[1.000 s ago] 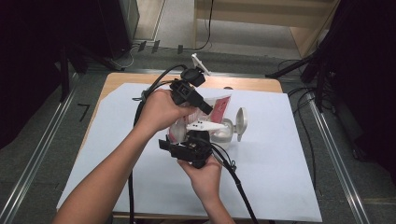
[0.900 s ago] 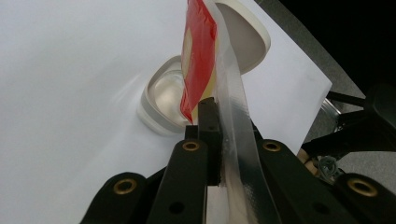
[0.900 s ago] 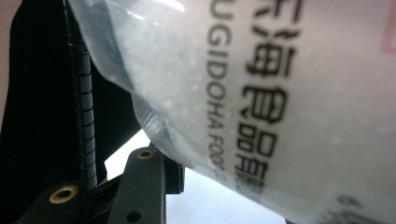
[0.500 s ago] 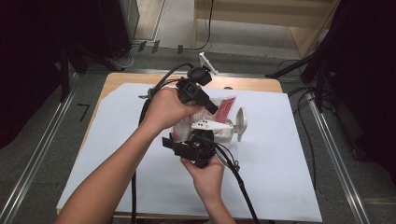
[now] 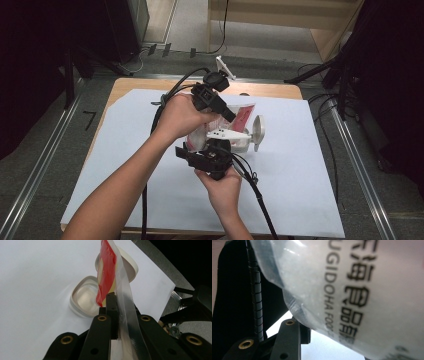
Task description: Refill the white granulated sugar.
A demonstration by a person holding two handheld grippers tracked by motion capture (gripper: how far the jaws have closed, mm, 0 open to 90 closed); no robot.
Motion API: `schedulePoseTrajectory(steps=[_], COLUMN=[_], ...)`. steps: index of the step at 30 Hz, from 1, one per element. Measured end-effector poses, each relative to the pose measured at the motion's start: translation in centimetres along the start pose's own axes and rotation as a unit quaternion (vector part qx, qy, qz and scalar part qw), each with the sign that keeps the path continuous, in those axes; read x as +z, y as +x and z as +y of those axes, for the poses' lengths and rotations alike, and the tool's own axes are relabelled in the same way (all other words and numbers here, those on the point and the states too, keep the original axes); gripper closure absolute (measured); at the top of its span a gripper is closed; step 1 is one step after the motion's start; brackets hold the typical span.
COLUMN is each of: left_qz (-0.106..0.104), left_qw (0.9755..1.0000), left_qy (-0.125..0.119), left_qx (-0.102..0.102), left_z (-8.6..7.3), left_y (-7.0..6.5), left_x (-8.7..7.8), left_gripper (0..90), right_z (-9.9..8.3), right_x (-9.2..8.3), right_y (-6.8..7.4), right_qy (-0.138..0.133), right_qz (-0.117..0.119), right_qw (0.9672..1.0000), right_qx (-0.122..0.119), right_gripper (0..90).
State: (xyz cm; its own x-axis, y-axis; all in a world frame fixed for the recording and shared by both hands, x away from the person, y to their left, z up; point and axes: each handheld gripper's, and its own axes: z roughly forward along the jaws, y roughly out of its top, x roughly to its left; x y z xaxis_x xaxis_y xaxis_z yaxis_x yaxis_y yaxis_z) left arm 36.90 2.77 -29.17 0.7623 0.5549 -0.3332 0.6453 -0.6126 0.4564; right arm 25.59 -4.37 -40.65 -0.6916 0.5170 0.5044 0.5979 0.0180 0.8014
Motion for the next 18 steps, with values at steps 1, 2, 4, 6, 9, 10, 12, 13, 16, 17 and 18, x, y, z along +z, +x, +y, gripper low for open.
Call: schedulePoseTrajectory(steps=[1,2,4,6,9,10,12,13,16,17,18], left_qz=[0.000,0.000,0.000,0.002,0.002,0.003,0.004,0.004,0.004,0.004,0.004], left_qw=[1.0000,1.0000,1.0000,1.0000,1.0000,1.0000,1.0000,1.0000,1.0000,1.0000,1.0000], left_qy=[0.000,0.000,0.000,-0.001,0.000,0.000,0.001,0.000,0.001,0.001,0.002], left_qx=[-0.001,0.000,0.000,0.000,0.000,0.001,0.001,0.001,0.003,0.004,0.004], left_z=[0.00,0.01,0.02,0.03,0.05,0.05,0.09,0.12,0.15,0.14,0.12], left_y=[-0.01,-0.01,-0.04,-0.11,-0.14,-0.13,-0.14,-0.16,-0.18,-0.18,-0.15], left_x=[0.00,0.00,0.00,0.01,-0.01,-0.01,0.00,0.00,0.00,0.00,-0.03], left_gripper=[87.2,87.2,87.2,87.2,87.2,87.2,87.2,87.2,87.1,87.1,87.1], right_z=[0.00,0.00,0.00,0.01,0.02,0.03,0.05,0.07,0.09,0.08,0.07], right_x=[0.02,0.04,0.03,0.00,-0.01,-0.01,-0.01,-0.01,0.01,0.01,0.03], right_y=[0.00,0.01,0.01,0.00,0.01,0.00,-0.03,-0.03,-0.04,-0.04,-0.05], right_qy=[0.000,-0.001,-0.001,-0.001,-0.001,-0.001,-0.001,-0.001,-0.002,-0.002,-0.002], right_qz=[0.000,-0.002,-0.001,0.000,0.001,0.001,0.002,0.003,0.004,0.004,0.003], right_qw=[1.0000,1.0000,1.0000,1.0000,1.0000,1.0000,1.0000,1.0000,1.0000,1.0000,1.0000], right_qx=[0.000,0.000,0.000,0.000,0.001,0.001,0.001,0.002,0.001,0.000,-0.001], right_gripper=[62.8,62.8,62.9,62.9,62.9,62.9,62.8,62.9,62.8,62.8,62.8])
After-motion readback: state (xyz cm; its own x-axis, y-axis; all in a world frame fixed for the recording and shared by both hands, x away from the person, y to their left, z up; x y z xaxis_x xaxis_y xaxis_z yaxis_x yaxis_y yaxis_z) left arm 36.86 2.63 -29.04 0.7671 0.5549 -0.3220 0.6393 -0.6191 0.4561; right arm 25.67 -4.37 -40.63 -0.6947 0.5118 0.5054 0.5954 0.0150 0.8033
